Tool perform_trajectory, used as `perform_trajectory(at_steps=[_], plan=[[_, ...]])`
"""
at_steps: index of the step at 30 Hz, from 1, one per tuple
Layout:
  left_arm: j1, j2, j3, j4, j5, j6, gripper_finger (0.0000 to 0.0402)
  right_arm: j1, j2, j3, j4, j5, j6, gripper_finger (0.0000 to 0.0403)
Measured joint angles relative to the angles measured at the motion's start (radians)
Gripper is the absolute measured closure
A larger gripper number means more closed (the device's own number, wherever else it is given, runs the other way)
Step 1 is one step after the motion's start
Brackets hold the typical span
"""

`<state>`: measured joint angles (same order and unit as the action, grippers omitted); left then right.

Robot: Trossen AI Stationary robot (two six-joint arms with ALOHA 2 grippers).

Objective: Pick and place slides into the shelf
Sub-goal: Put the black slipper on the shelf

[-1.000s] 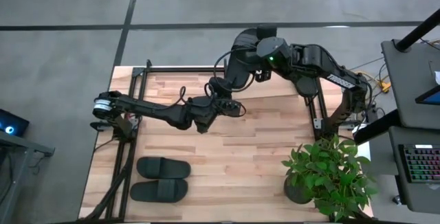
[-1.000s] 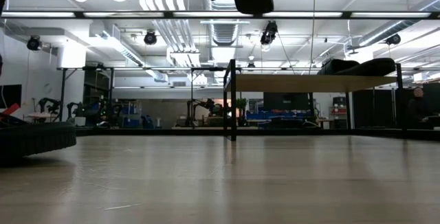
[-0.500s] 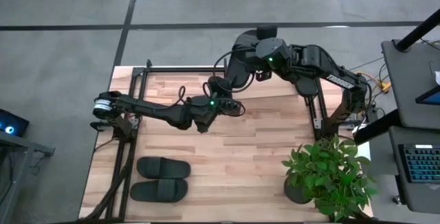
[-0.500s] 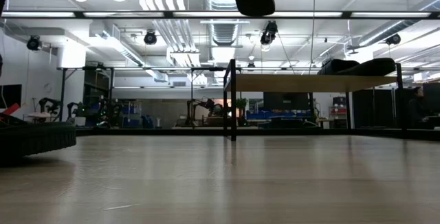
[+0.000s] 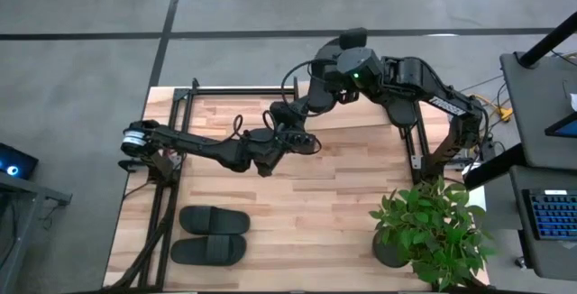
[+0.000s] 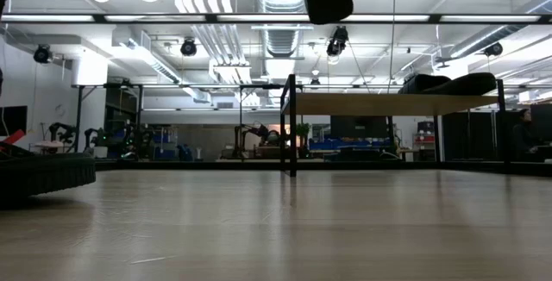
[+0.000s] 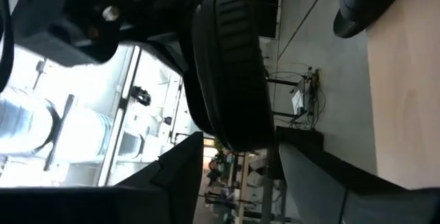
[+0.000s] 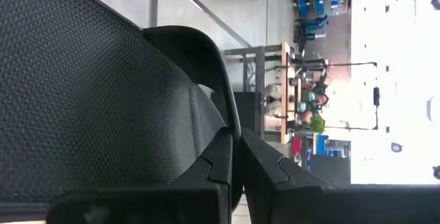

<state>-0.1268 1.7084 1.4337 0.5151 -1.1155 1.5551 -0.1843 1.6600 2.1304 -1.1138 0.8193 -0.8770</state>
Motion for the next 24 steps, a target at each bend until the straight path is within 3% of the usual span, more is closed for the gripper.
perform_trajectory(at_steps=[4,9,16,20,24], plan=[[-0.005,-0.023,-0.032,-0.011,0.002,-0.054,0.0224,-0.012,-0.016,-0.004,-0.041,-0.010,0.018,0.0395],[-0.015,-0.138,-0.134,-0.083,0.108,-0.257,0.0224,-0.036,-0.071,-0.030,-0.042,-0.083,0.032,0.0395],[-0.009,-0.382,-0.305,-0.313,0.460,-0.711,0.0223,-0.055,-0.202,-0.154,-0.017,-0.205,-0.021,0.0395],[-0.005,-0.485,-0.399,-0.314,0.644,-0.817,0.0223,-0.055,-0.305,-0.290,0.057,-0.281,-0.086,0.0395],[-0.004,-0.551,-0.467,-0.304,0.715,-0.865,0.0223,-0.063,-0.412,-0.444,0.162,-0.323,-0.137,0.0395]])
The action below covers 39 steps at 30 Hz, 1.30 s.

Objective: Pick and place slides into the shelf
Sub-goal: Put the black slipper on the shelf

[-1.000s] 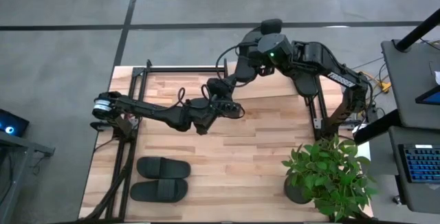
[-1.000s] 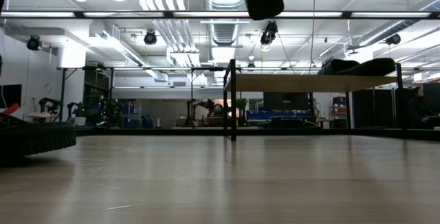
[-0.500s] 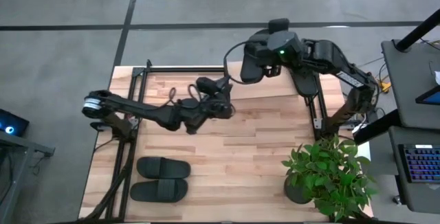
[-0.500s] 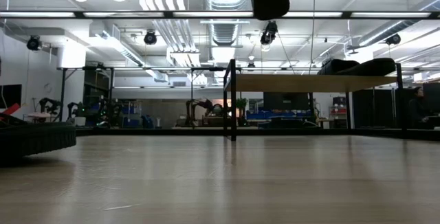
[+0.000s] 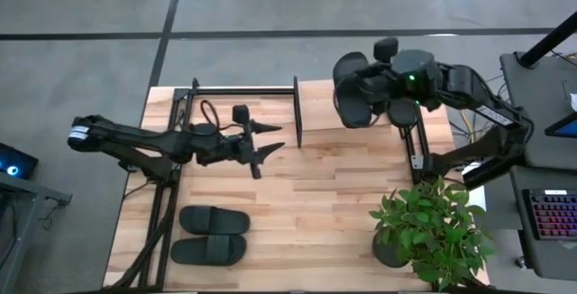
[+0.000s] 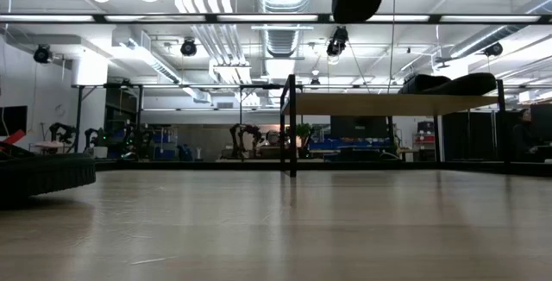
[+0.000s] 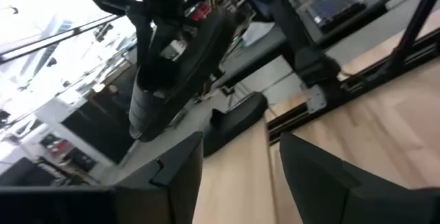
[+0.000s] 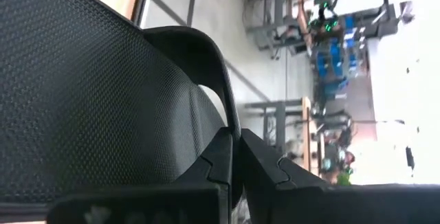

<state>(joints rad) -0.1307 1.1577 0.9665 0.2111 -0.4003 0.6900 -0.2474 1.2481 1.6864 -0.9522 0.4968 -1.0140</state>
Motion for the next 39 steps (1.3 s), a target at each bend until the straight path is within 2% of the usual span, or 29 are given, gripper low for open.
perform_trajectory(at_steps=[5,9,17,21,39], plan=[[0.001,-0.041,-0.063,0.062,0.000,-0.004,0.0223,-0.068,-0.103,-0.160,0.106,-0.113,-0.051,0.0395],[0.005,-0.046,-0.084,0.081,0.000,-0.004,0.0223,-0.158,-0.129,-0.256,0.126,-0.187,-0.081,0.0395],[0.022,-0.039,-0.089,0.079,0.000,-0.003,0.0223,-0.238,-0.127,-0.338,0.164,-0.228,-0.128,0.0395],[0.027,-0.039,-0.090,0.080,0.000,-0.003,0.0223,-0.271,-0.139,-0.364,0.170,-0.298,-0.127,0.0395],[0.060,-0.033,-0.122,0.080,0.033,-0.031,0.0224,-0.393,-0.138,-0.469,0.179,-0.323,-0.178,0.0395]])
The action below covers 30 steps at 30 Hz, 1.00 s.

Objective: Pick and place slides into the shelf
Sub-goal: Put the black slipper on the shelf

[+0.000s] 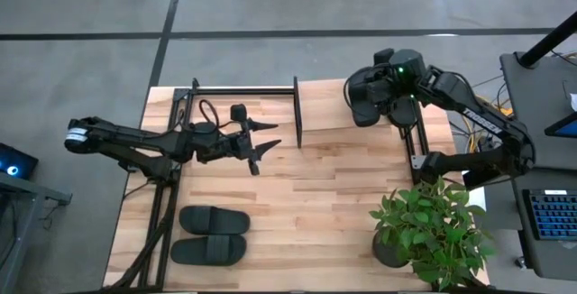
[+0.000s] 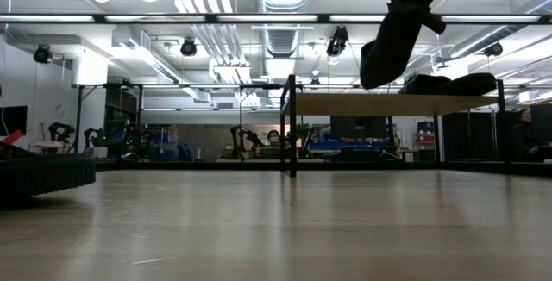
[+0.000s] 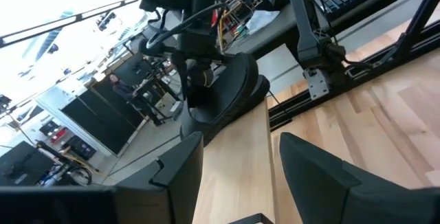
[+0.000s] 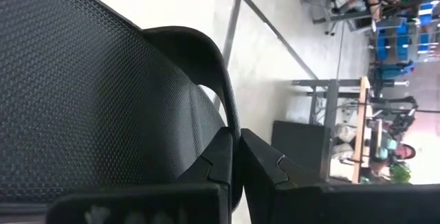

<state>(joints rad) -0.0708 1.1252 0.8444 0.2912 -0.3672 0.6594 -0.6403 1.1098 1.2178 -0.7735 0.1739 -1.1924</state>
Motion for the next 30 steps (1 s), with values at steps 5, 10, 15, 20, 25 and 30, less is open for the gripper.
perform_trajectory(at_steps=[5,10,15,20,25,30], plan=[[0.000,0.000,0.000,0.000,0.000,0.000,0.0224,-0.016,0.006,-0.032,0.051,-0.064,-0.018,0.0395],[0.000,0.000,-0.001,0.000,0.001,-0.001,0.0224,-0.045,0.006,-0.079,0.099,-0.074,-0.045,0.0395],[0.001,0.000,-0.001,0.001,0.010,-0.003,0.0224,-0.069,0.006,-0.122,0.135,-0.069,-0.084,0.0395],[0.001,0.000,-0.002,0.000,0.018,-0.003,0.0224,-0.069,0.005,-0.136,0.161,-0.068,-0.092,0.0395],[0.001,0.000,-0.022,0.012,0.019,-0.003,0.0224,-0.071,0.005,-0.135,0.162,-0.059,-0.090,0.0395],[0.002,0.000,-0.060,0.059,0.019,-0.003,0.0224,-0.070,0.005,-0.136,0.165,-0.050,-0.088,0.0394]])
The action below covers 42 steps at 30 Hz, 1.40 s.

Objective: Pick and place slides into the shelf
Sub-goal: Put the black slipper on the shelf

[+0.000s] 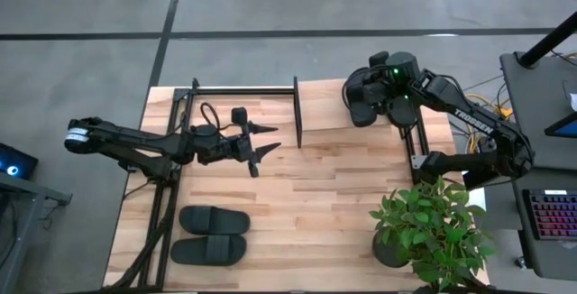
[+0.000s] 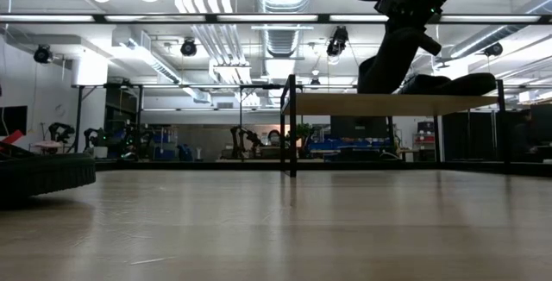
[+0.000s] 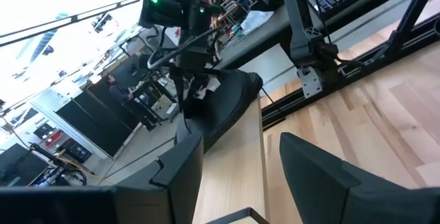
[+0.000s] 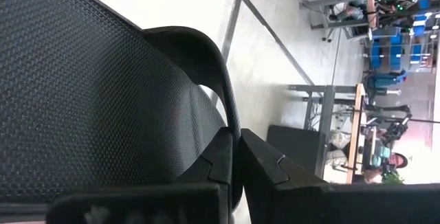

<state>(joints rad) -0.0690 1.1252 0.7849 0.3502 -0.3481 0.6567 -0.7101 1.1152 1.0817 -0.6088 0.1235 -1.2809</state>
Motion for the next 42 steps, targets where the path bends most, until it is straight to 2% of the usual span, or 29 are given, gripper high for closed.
perform_trajectory(at_steps=[21,37,42], plan=[[0.002,0.000,-0.004,0.008,0.000,0.001,0.0223,0.000,0.001,-0.001,0.002,0.008,0.008,0.0333],[0.002,0.000,-0.004,0.007,0.000,0.001,0.0223,0.004,0.001,-0.001,-0.026,0.008,0.021,0.0324],[0.003,0.000,-0.004,0.007,0.000,0.002,0.0223,0.030,0.000,0.040,-0.034,0.017,0.162,0.0300]])
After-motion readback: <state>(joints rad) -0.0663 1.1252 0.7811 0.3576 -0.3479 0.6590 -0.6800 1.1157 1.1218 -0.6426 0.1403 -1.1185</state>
